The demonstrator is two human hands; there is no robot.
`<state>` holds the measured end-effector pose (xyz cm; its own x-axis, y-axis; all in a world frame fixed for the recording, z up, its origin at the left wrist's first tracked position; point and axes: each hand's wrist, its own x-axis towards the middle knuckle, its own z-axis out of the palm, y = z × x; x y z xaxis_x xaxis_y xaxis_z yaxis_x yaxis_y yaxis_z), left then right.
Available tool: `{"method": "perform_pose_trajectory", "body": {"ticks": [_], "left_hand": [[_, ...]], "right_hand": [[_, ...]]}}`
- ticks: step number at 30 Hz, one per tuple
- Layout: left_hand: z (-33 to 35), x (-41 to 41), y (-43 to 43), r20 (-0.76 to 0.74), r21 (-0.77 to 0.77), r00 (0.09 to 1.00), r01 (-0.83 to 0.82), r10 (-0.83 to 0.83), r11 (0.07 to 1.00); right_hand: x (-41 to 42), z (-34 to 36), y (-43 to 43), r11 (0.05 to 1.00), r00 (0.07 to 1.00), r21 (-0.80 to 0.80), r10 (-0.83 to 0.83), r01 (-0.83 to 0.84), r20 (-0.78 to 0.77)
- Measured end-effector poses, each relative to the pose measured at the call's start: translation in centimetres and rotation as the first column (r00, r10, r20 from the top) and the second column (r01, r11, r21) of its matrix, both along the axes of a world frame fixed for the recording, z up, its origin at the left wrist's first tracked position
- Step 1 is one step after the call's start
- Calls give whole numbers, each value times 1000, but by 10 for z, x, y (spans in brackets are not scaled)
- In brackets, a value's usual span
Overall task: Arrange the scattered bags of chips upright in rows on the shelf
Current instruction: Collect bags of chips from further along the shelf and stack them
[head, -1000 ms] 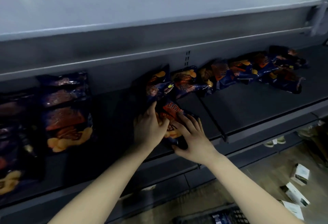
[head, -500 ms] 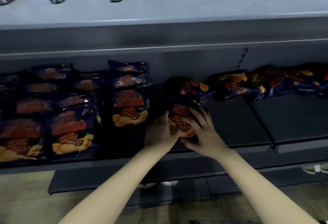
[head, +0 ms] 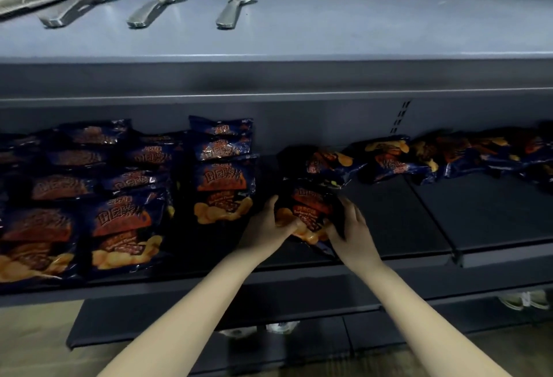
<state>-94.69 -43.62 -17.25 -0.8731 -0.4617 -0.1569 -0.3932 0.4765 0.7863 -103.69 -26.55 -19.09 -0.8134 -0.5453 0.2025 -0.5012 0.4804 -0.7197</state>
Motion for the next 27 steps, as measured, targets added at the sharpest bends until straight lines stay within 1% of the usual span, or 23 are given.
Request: {"method": "perform_pose_trajectory", "body": {"ticks": [2, 4, 7, 9, 13, 16, 19, 24, 27], "left_hand": [[0, 4, -2, -8, 45, 1000, 2, -1, 999], [-2, 8, -2, -14, 63, 1000, 18, -17, 998], [-2, 14, -2, -43, 68, 998, 54, -51, 996], [-2, 20, -4, -68, 65, 997, 44, -40, 997], [3, 35, -13, -145, 24, 989, -18, 21, 1000], [8, 48, -24, -211, 4, 972, -100, 99, 995], [11, 65, -36, -257, -52, 955, -170, 151, 984], [10, 94, -49, -261, -178, 944, -254, 203, 951], [7, 104, -54, -272, -253, 944, -255, 185, 933]], "right_hand": [[4, 3, -3, 997, 999, -83, 4, 0, 54], [10, 4, -6, 993, 998, -120, 12, -5, 58], [21, 3, -10, 988, 999, -150, 38, -37, -2], [24, 4, -13, 981, 998, -187, 49, -55, -34], [31, 10, -27, 964, 986, -244, 72, -109, -152], [37, 14, -44, 950, 966, -265, 104, -167, -236], [43, 13, -63, 933, 938, -241, 192, -266, -289], [59, 3, -94, 885, 857, -97, 408, -456, -315], [70, -2, -112, 861, 820, -37, 468, -506, -331]]}}
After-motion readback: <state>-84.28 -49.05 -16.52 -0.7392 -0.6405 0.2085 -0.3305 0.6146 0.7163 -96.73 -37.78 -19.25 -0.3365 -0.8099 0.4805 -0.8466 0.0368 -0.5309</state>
